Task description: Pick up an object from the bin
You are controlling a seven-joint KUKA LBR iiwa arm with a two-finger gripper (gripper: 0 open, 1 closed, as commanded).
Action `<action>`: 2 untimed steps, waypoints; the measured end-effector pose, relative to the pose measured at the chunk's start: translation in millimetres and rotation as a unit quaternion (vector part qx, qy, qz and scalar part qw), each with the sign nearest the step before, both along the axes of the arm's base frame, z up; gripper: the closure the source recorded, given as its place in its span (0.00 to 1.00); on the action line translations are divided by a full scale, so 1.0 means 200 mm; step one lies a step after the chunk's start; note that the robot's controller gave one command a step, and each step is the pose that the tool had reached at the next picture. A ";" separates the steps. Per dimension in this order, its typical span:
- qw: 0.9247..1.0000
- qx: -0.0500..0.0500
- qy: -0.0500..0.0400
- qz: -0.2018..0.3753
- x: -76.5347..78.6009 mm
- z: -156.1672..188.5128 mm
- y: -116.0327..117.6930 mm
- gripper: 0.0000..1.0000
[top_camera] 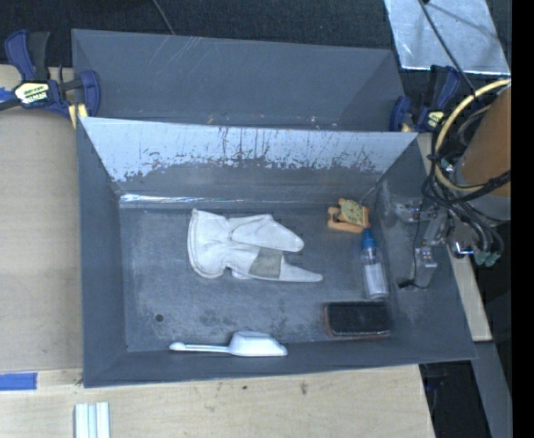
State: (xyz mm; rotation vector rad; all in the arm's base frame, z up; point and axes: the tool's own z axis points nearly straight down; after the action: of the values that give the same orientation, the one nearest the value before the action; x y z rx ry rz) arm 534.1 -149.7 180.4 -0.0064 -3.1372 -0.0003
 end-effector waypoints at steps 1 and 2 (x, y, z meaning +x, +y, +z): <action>1.000 -0.001 -0.004 0.001 0.01 0.02 0.00 0.00; 1.000 -0.001 -0.004 -0.001 0.01 0.02 0.01 0.00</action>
Offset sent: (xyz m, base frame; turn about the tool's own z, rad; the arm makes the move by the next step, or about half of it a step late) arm 0.0211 0.0602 -0.0353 0.0222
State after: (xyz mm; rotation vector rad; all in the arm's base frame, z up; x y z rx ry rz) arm 536.6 -147.7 184.3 -0.0084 -3.1460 0.0035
